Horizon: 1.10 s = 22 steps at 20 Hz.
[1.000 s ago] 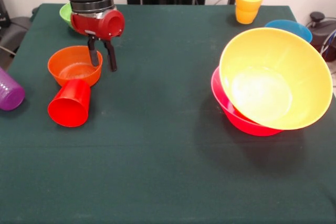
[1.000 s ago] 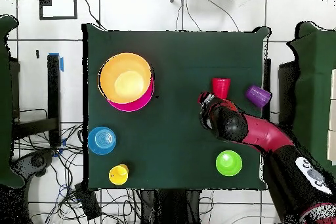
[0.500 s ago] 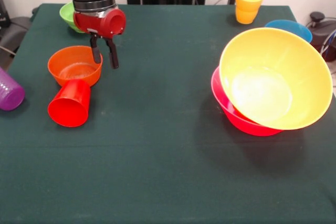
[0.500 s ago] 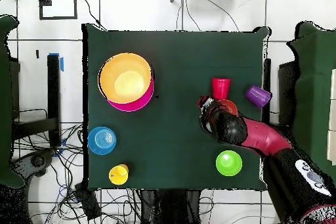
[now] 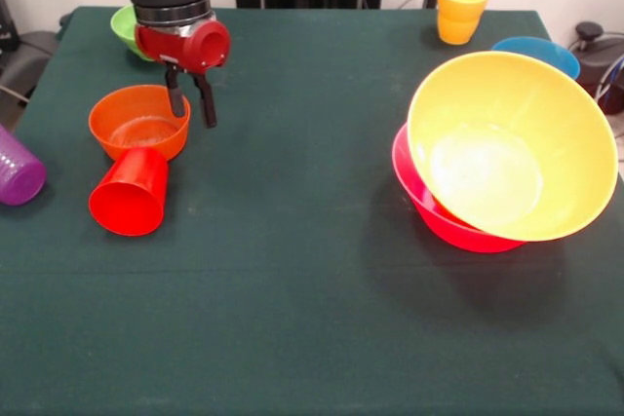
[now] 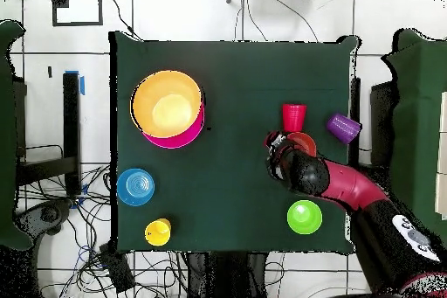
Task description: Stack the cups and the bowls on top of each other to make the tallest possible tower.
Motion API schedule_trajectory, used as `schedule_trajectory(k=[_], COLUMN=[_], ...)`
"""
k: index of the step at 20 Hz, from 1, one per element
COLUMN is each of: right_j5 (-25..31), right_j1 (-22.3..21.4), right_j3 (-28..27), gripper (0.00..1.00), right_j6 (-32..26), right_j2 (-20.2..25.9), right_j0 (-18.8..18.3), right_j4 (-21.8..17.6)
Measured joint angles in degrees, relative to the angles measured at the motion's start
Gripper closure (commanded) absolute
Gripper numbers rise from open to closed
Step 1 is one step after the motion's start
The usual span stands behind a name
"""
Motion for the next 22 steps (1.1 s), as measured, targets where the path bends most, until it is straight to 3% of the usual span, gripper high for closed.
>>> schedule_trajectory(k=[22], right_j5=[-4.79], right_j1=[6.95], right_j3=[-0.23], gripper=[0.0], right_j6=[-0.01], right_j2=[-2.45], right_j0=[-0.48], right_j4=[-2.58])
